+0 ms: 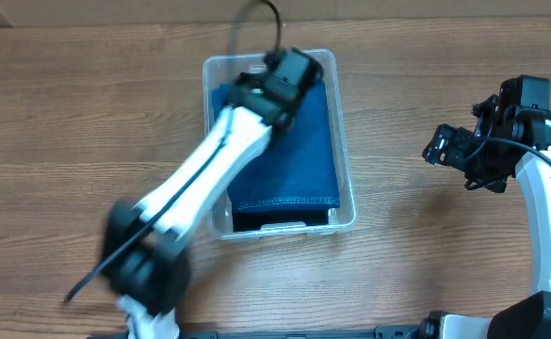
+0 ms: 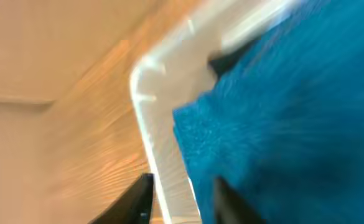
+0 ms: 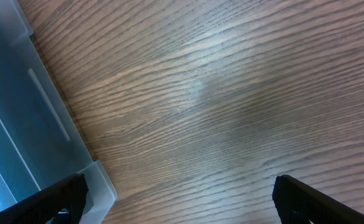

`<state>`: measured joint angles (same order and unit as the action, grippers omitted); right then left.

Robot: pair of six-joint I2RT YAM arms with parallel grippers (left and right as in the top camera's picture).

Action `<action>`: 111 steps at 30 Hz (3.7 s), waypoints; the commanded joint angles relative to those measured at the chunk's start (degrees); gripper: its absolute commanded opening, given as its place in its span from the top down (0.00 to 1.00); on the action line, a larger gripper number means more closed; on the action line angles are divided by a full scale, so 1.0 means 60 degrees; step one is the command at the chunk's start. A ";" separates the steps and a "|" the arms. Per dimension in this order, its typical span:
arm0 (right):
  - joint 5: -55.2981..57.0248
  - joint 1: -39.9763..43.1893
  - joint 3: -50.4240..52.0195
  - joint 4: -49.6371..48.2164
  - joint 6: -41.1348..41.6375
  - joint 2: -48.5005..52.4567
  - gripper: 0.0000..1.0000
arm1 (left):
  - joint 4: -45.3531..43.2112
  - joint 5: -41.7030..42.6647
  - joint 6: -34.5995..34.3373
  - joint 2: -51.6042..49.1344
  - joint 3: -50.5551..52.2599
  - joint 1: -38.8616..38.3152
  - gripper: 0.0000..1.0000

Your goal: Pack container

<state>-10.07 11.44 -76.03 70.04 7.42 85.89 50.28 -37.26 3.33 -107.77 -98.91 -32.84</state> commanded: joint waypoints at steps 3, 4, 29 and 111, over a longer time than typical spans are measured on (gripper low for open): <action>-0.0007 -0.0022 -0.0015 -0.0051 -0.0025 0.0015 0.00 | 0.1676 0.4462 -0.3920 0.2211 -0.0087 -0.0022 0.79; -0.0007 -0.0022 -0.0015 -0.0051 -0.0025 0.0015 0.00 | 0.2302 0.5180 -0.4991 0.1996 0.0131 -0.0029 0.80; 0.0018 -0.2397 -0.0408 -0.2499 -0.1308 0.0011 0.00 | 0.2863 0.4714 -0.6124 0.2579 -0.0149 0.4819 0.00; 0.0914 -0.2342 1.2553 -1.0870 -0.0266 -1.4138 0.00 | -0.6994 0.5220 0.0233 1.7919 1.6098 0.4867 0.00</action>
<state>-4.29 -2.66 -1.04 5.15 5.78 1.50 13.21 -6.81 -0.84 -0.84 -7.86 -4.01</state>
